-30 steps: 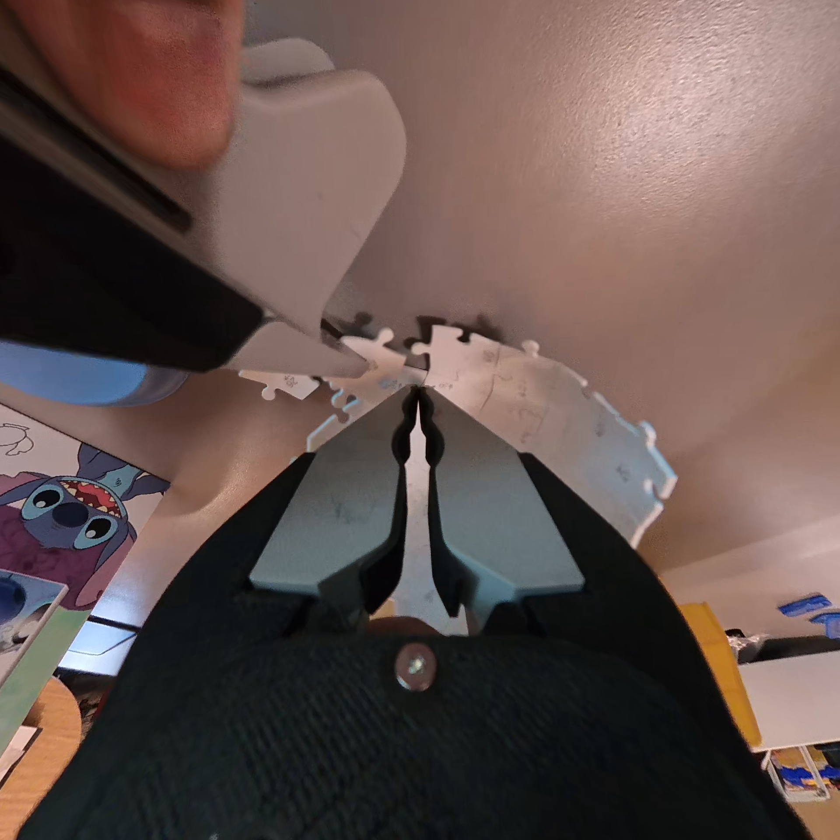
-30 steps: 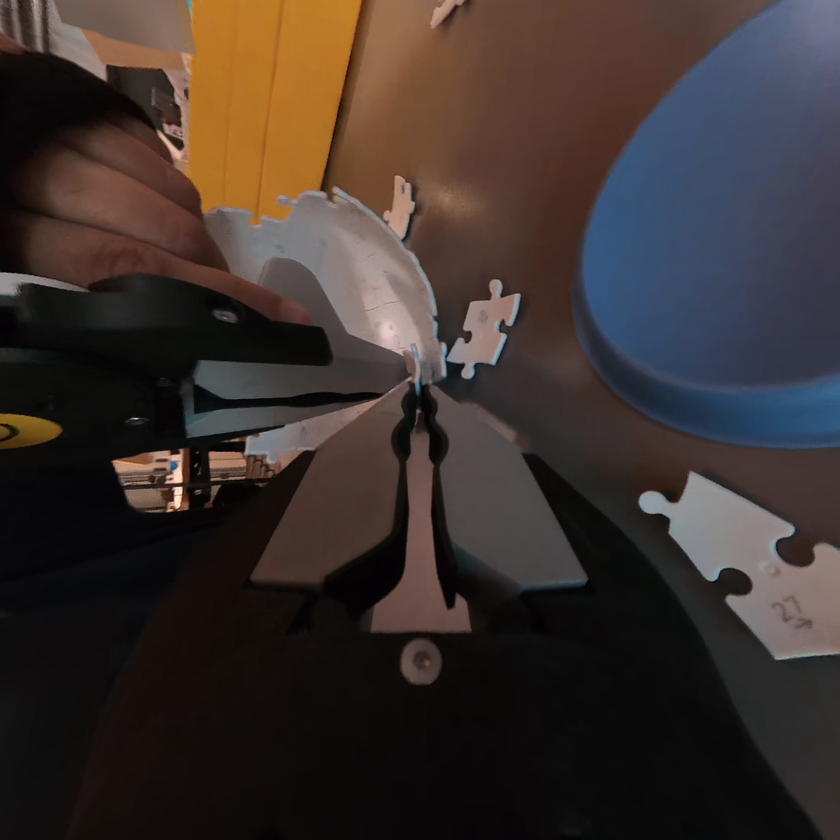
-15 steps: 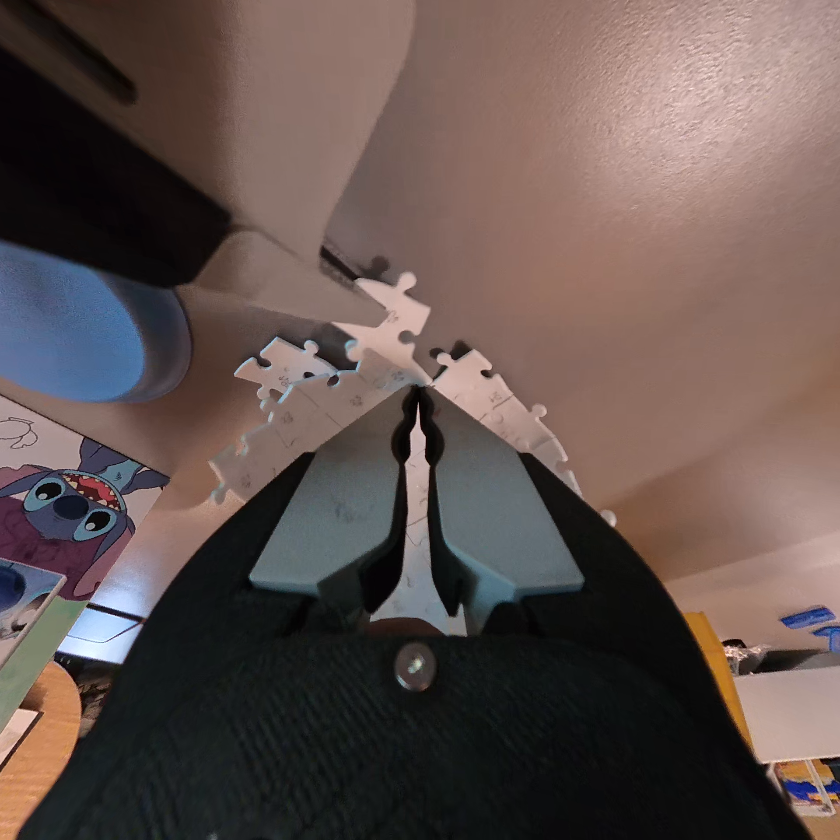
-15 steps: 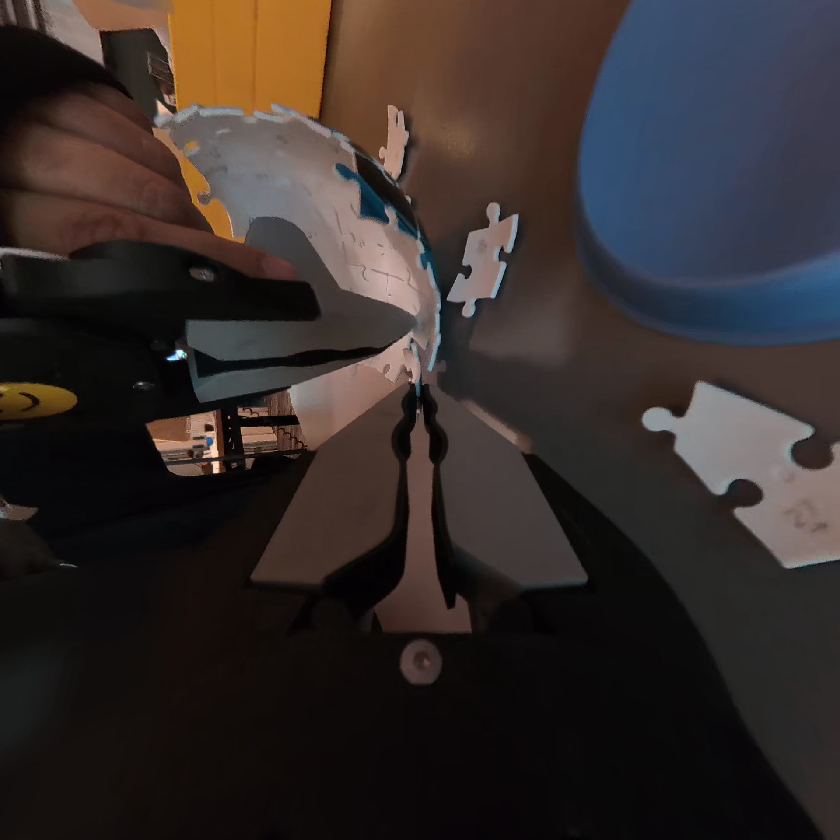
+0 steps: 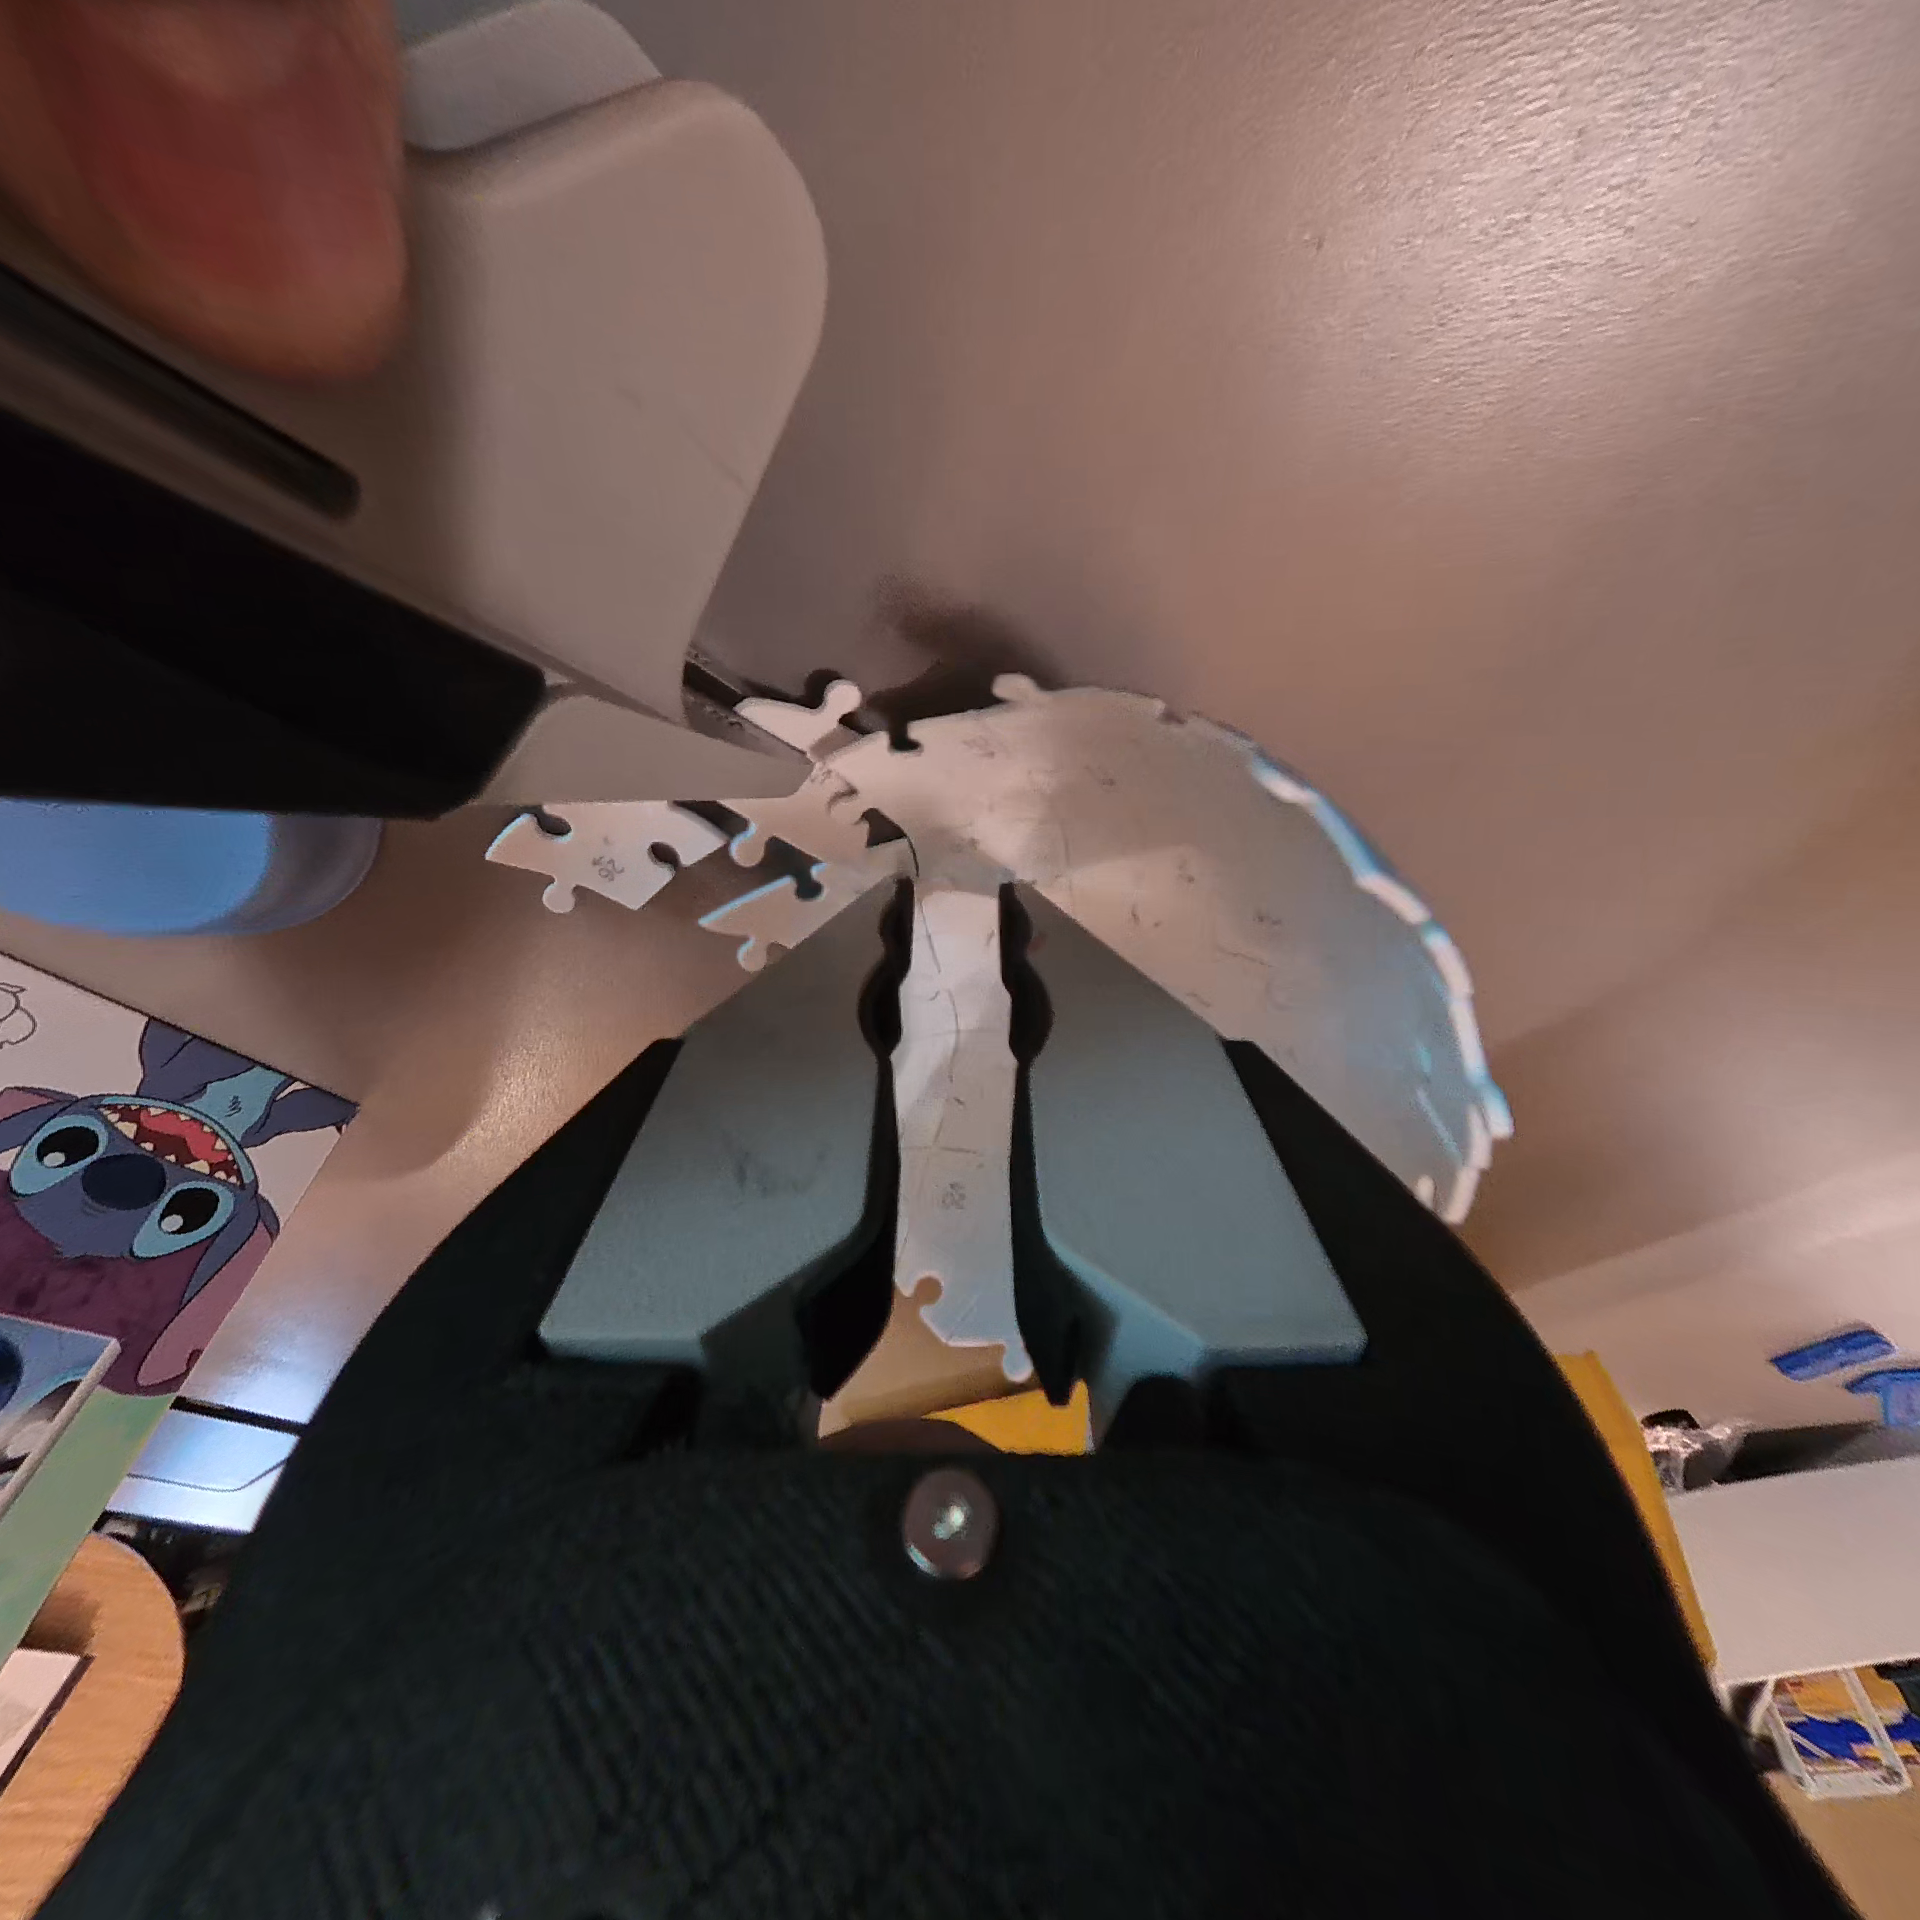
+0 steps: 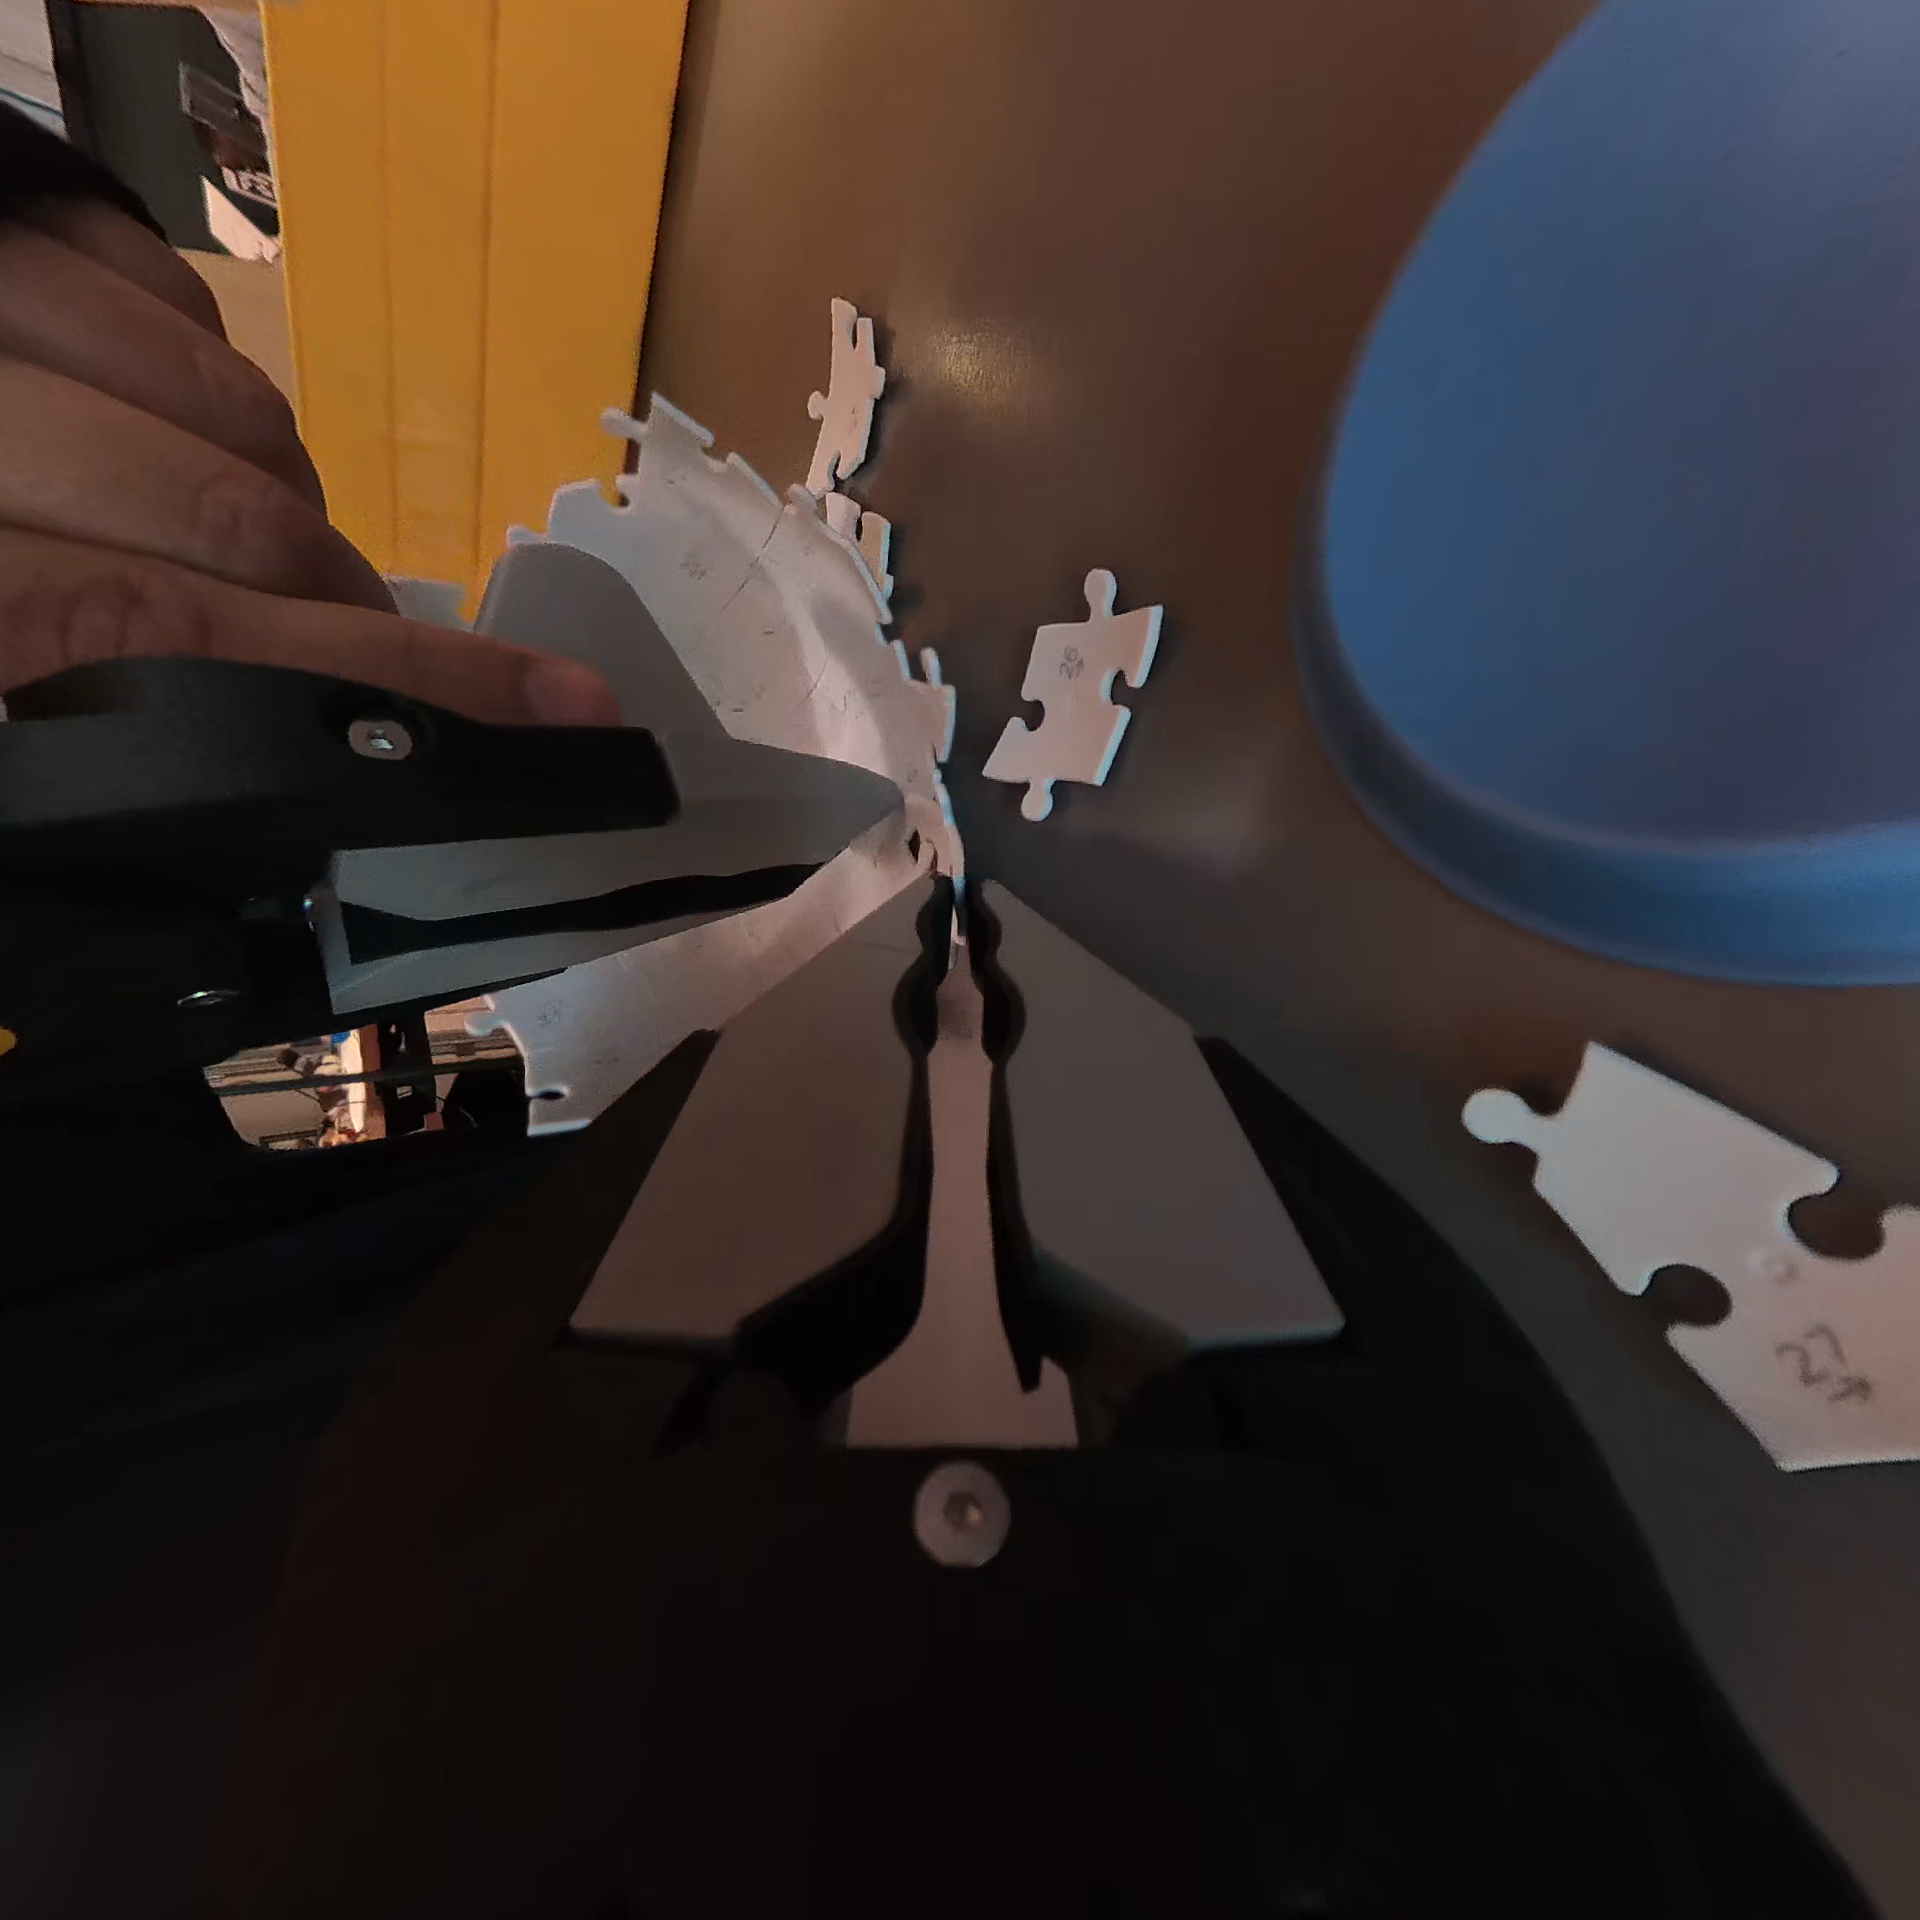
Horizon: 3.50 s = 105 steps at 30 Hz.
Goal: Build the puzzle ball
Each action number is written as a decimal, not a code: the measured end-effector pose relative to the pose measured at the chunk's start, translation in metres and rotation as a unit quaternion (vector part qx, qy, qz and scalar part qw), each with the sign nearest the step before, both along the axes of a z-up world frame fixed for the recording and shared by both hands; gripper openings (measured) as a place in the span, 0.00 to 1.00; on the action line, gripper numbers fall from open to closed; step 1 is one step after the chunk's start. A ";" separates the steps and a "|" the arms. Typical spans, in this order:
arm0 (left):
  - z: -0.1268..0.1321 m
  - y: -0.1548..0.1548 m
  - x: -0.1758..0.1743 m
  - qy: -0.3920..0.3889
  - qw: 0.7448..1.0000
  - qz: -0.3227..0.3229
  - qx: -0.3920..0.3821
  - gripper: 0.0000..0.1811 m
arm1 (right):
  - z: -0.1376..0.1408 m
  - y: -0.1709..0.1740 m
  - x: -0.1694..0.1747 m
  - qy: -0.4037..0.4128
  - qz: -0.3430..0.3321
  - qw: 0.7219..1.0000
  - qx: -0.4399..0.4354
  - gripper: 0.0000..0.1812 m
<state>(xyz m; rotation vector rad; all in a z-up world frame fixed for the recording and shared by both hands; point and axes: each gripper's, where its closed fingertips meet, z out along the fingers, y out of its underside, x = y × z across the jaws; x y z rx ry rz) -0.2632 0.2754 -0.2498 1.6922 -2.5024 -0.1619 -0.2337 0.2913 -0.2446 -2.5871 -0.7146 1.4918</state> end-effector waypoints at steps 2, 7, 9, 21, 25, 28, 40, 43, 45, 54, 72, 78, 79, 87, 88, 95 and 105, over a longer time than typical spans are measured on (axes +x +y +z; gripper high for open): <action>0.000 0.000 0.000 0.002 1.000 0.005 -0.001 0.07 | 0.000 0.001 0.000 -0.002 0.003 1.000 0.000 0.00; -0.001 0.003 0.002 -0.005 1.000 0.024 0.005 0.04 | 0.002 0.001 0.000 -0.007 0.018 1.000 0.007 0.00; -0.001 0.005 0.003 -0.012 1.000 0.026 0.009 0.01 | 0.002 -0.001 0.001 -0.015 0.033 0.999 0.006 0.00; -0.001 0.005 0.005 -0.018 1.000 0.020 0.017 0.00 | 0.013 0.000 0.004 -0.047 0.131 0.989 -0.040 0.00; -0.001 0.005 0.005 -0.014 1.000 0.005 0.026 0.00 | 0.008 -0.005 0.002 -0.043 0.135 0.987 -0.071 0.00; -0.001 0.005 0.005 -0.009 0.999 -0.007 0.032 0.00 | 0.007 -0.009 0.000 -0.043 0.150 0.984 -0.083 0.00; -0.001 0.005 0.005 -0.018 0.999 -0.004 0.037 0.00 | 0.002 -0.007 -0.003 -0.070 0.153 0.982 -0.087 0.00; -0.001 0.005 0.006 -0.016 0.999 -0.006 0.039 0.00 | 0.002 -0.007 -0.002 -0.076 0.146 0.983 -0.084 0.00; -0.001 0.005 0.006 -0.014 0.999 -0.008 0.040 0.00 | 0.001 -0.008 -0.001 -0.079 0.147 0.982 -0.087 0.00; -0.001 0.005 0.006 -0.018 0.999 -0.012 0.048 0.00 | -0.002 -0.006 0.000 -0.114 0.167 0.974 -0.103 0.01; -0.001 0.004 0.006 -0.026 0.998 -0.021 0.056 0.00 | -0.003 0.000 -0.002 -0.162 0.173 0.971 -0.024 0.02; 0.000 0.001 0.011 -0.048 0.997 -0.027 0.057 0.00 | -0.003 -0.001 -0.002 -0.167 0.173 0.970 -0.023 0.02; 0.000 0.002 0.012 -0.053 0.997 -0.026 0.059 0.00 | -0.003 -0.001 -0.002 -0.167 0.173 0.970 -0.024 0.02; 0.000 0.006 0.017 -0.062 0.995 -0.032 0.067 0.00 | -0.003 -0.003 -0.004 -0.159 0.177 0.971 -0.031 0.02; 0.000 0.006 0.017 -0.061 0.996 -0.029 0.065 0.00 | -0.003 -0.003 -0.004 -0.160 0.177 0.971 -0.031 0.02; -0.001 0.005 0.014 -0.050 0.994 -0.053 0.077 0.00 | -0.003 -0.003 -0.004 -0.156 0.178 0.971 -0.025 0.02; -0.001 0.005 0.014 -0.042 0.995 -0.051 0.070 0.00 | 0.018 0.012 -0.004 -0.109 0.142 0.984 0.021 0.06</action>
